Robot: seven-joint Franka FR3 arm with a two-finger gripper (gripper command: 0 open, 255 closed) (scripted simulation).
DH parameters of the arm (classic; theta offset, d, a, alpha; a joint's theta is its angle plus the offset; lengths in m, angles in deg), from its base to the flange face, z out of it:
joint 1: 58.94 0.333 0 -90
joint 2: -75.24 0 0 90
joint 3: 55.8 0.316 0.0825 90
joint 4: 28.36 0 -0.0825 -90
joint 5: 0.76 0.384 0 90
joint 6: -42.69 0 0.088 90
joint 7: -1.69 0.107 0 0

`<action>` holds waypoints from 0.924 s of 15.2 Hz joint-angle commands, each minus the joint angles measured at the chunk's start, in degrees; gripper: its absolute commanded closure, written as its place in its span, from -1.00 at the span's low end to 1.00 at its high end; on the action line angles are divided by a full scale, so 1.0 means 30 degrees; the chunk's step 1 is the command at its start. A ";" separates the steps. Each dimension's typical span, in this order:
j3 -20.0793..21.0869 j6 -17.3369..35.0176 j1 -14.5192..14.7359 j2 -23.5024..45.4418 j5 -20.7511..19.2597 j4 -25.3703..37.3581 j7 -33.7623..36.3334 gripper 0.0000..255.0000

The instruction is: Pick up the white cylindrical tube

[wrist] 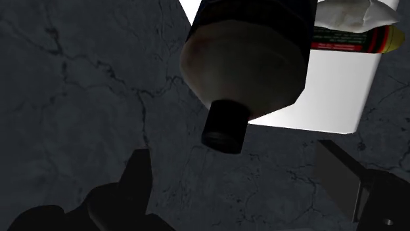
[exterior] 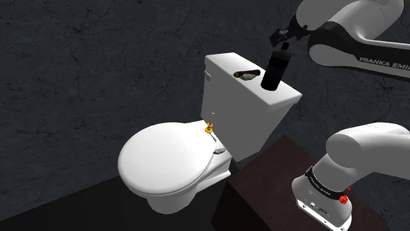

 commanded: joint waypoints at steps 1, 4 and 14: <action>0.0437 0.0808 -0.0369 -0.0282 -0.0296 -0.0634 0.0803 -1.00; 0.0636 0.1396 -0.0387 -0.0403 -0.0370 -0.1386 0.1181 -1.00; 0.0844 0.1921 -0.0413 -0.0477 -0.0436 -0.2025 0.1543 1.00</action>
